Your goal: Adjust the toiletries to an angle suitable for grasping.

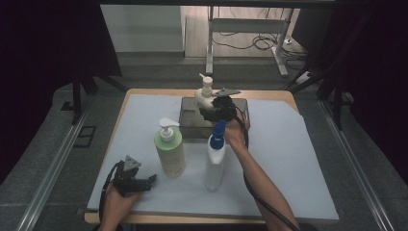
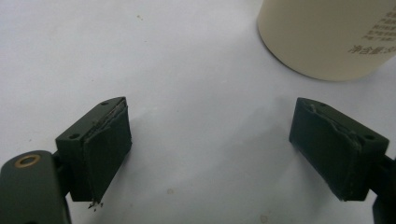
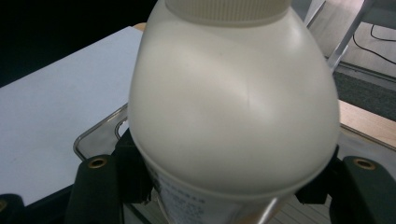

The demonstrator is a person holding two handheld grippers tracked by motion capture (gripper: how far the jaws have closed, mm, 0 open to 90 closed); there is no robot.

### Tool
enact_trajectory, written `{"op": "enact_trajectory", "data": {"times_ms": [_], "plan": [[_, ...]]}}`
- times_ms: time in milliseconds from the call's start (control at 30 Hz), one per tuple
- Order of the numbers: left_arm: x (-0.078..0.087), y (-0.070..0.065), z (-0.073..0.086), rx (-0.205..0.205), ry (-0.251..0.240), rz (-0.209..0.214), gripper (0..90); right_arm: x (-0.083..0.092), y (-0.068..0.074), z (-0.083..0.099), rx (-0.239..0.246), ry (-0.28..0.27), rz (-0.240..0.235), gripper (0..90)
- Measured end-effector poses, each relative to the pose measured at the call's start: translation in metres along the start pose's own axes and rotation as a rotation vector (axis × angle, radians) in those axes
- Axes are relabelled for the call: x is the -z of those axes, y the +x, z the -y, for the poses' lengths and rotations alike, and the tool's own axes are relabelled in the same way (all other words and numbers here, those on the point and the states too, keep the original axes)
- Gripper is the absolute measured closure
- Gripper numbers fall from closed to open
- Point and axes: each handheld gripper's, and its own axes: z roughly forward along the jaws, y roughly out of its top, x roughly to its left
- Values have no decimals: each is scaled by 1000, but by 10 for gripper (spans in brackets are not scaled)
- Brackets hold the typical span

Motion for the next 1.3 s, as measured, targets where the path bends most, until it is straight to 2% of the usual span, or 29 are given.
{"op": "enact_trajectory", "data": {"times_ms": [167, 367, 467, 733, 900, 1300], "plan": [[0, 0, 0, -1, 0, 0, 126, 2, 2, 2, 26, 23, -13, 339], [0, 0, 0, -1, 0, 0, 126, 3, -3, 3, 2, 56, -51, 320], [0, 0, 0, -1, 0, 0, 126, 5, -3, 8, 27, 70, -48, 321], [0, 0, 0, -1, -1, 0, 126, 16, -6, 13, 24, 68, -64, 339], [0, 0, 0, -1, 0, 0, 126, 24, -6, 15, 48, 63, -64, 355], [0, 0, 0, -1, 0, 0, 126, 42, -12, 20, 45, 59, -86, 421]]}}
